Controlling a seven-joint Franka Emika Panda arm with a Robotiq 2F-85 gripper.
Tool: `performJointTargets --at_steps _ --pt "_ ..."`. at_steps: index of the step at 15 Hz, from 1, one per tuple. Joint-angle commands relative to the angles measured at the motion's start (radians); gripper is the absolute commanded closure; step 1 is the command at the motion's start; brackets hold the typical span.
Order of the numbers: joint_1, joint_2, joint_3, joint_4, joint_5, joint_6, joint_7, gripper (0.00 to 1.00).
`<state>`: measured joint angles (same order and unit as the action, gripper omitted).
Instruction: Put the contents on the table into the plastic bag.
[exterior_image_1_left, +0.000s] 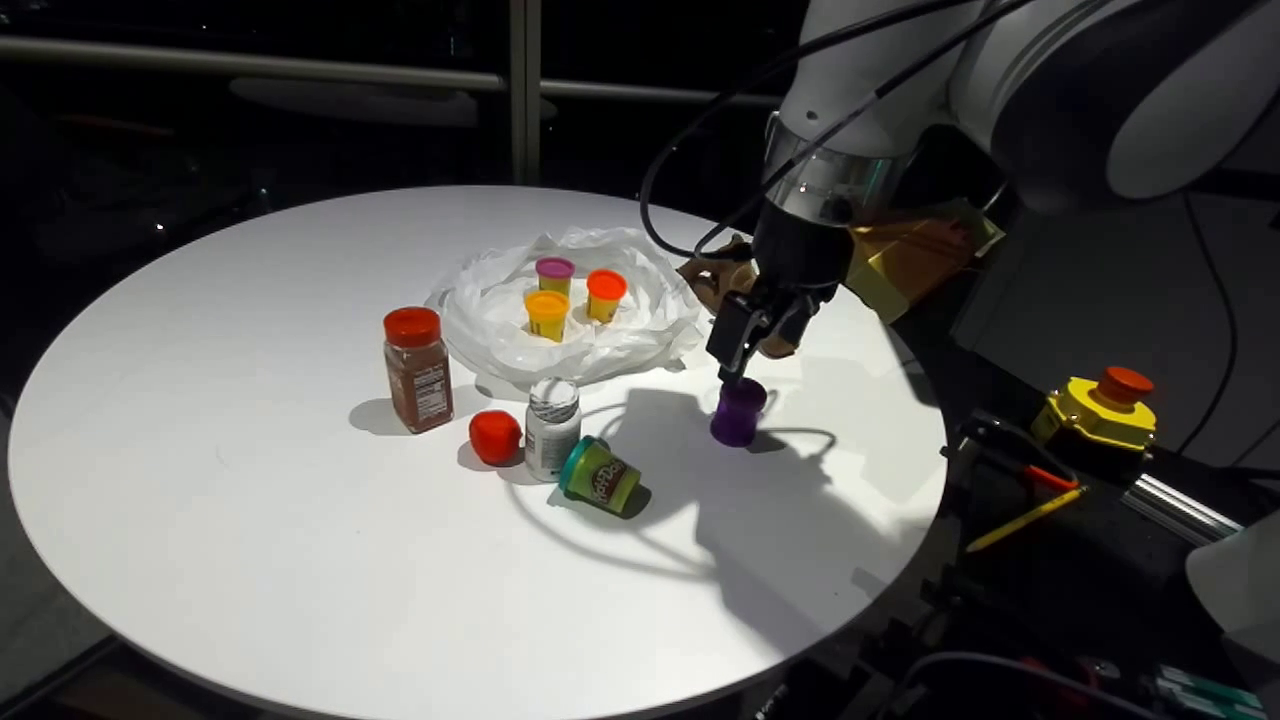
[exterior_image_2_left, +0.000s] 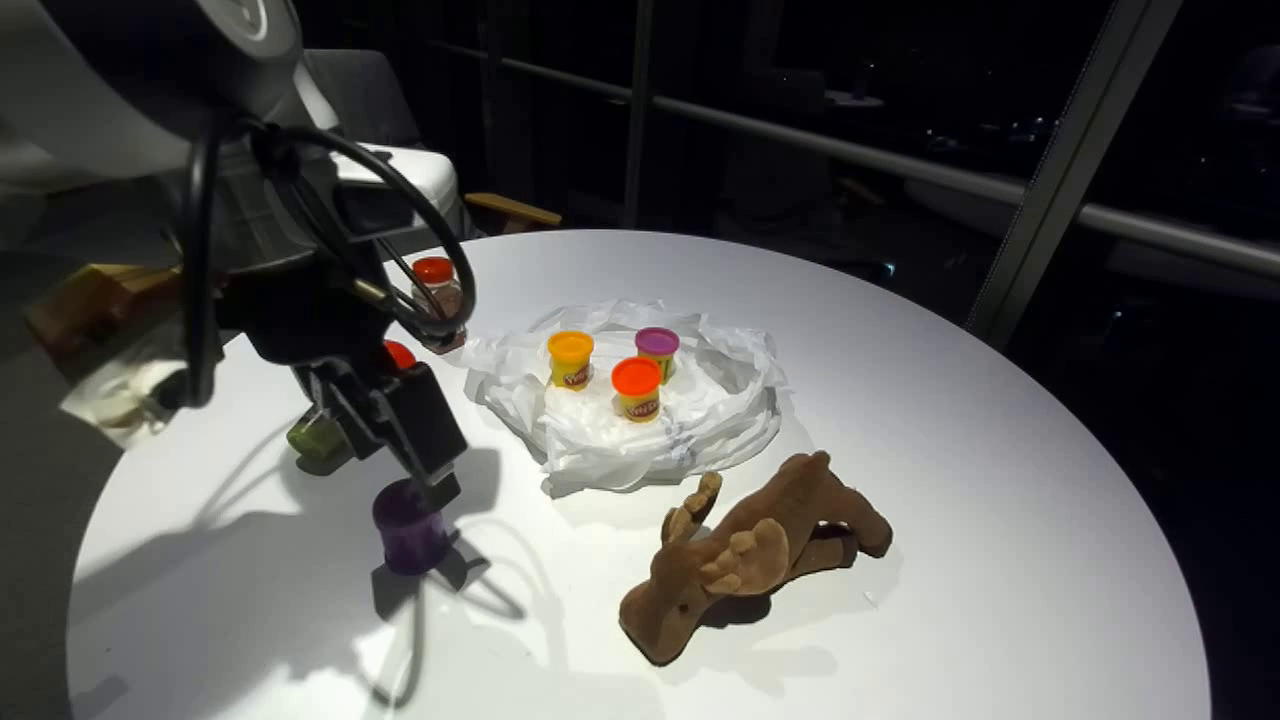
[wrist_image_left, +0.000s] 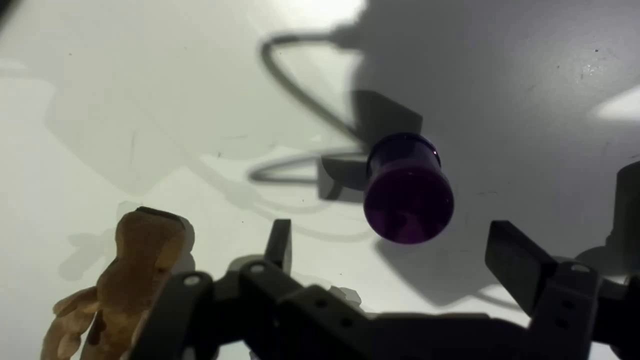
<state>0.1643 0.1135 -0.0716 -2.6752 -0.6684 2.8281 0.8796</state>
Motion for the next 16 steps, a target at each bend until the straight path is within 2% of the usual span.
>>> performJointTargets --at_steps 1,5,7,13,14,16 --pt "-0.036 0.077 0.021 0.025 0.106 0.064 -0.143 0.0" --pt "-0.08 0.134 0.059 0.047 0.218 0.09 -0.261 0.0" --pt "-0.094 0.138 0.071 0.056 0.245 0.082 -0.285 0.27" --pt "-0.145 0.136 0.129 0.07 0.333 0.033 -0.371 0.73" --pt "-0.093 0.123 0.09 0.069 0.413 0.011 -0.431 0.74" --pt "-0.071 0.087 0.053 0.095 0.445 -0.067 -0.43 0.74"
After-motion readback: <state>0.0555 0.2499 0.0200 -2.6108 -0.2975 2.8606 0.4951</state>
